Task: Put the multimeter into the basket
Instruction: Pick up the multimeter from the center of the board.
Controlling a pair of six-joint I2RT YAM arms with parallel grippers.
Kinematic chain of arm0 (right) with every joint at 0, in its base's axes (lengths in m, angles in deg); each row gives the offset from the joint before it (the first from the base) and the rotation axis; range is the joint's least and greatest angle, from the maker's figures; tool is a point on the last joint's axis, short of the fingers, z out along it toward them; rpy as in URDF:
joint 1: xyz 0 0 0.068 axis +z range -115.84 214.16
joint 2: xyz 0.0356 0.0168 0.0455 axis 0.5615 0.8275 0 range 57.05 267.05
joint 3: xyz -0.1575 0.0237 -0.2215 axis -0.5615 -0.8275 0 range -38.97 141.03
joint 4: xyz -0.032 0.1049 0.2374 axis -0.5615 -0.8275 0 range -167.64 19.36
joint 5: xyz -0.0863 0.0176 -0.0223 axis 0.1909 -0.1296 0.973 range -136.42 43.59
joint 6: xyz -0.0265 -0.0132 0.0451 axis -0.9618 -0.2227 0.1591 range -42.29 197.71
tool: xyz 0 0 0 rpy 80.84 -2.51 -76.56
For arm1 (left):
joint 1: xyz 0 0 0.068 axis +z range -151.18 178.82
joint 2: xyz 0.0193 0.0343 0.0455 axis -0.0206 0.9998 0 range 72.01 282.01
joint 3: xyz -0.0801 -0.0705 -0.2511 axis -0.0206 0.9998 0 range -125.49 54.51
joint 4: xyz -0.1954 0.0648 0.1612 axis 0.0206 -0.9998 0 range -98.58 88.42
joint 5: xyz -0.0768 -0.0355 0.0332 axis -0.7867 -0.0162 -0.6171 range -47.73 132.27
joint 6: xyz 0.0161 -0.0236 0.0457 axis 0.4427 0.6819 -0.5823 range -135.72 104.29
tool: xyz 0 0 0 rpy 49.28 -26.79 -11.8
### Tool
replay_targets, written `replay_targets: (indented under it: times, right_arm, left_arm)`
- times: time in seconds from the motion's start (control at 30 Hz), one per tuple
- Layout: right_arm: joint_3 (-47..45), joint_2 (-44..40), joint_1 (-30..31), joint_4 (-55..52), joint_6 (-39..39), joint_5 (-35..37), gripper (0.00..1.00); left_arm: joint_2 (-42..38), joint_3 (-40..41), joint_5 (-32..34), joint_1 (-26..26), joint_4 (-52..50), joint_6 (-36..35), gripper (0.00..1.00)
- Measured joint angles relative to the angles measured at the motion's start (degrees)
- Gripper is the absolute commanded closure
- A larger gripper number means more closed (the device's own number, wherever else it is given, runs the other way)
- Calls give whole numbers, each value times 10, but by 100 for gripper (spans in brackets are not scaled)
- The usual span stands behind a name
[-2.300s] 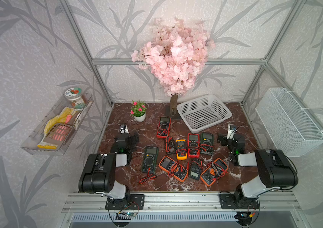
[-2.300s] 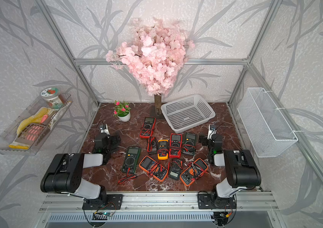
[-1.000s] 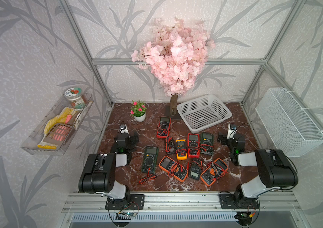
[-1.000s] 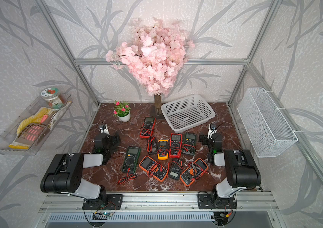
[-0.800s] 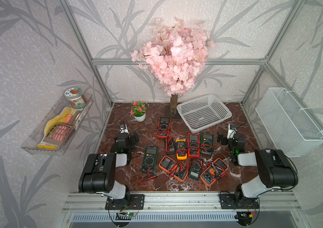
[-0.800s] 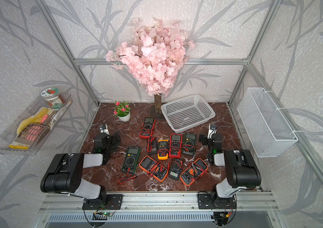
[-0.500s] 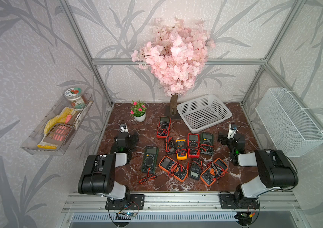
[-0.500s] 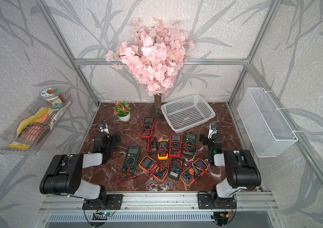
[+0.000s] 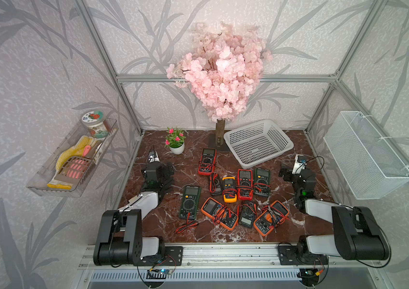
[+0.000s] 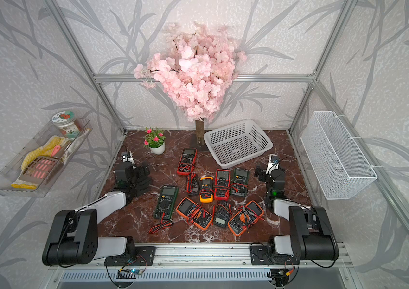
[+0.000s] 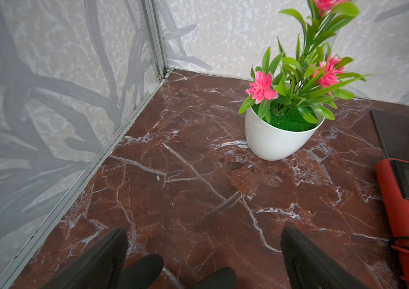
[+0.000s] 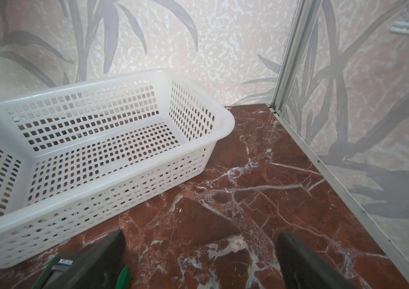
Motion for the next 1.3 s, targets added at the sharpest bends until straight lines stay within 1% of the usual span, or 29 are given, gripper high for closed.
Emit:
replay_targets:
  times: [0.3, 0.63, 0.77, 0.93, 1.0, 1.17, 1.3]
  right_arm:
    - [9, -22, 1, -60, 4, 0, 1]
    - [73, -54, 1, -168, 22, 0, 1]
    - [104, -75, 1, -222, 52, 3, 1]
    - [152, -100, 1, -309, 130, 24, 1]
    - [169, -107, 1, -342, 147, 21, 1]
    - [215, -113, 1, -427, 176, -10, 1]
    - [221, -125, 1, -469, 193, -44, 1]
  left_arm:
    - [-35, 0, 2, 0, -35, 11, 0]
    - [-66, -9, 3, 0, -90, 12, 0]
    - [-80, -31, 1, 0, -111, 19, 0]
    - [-103, -61, -6, -3, -136, 31, 0]
    - [-112, -74, -11, -5, -149, 38, 0]
    - [-129, -107, -21, -12, -182, 64, 0]
    - [-139, -129, -26, -27, -213, 86, 0]
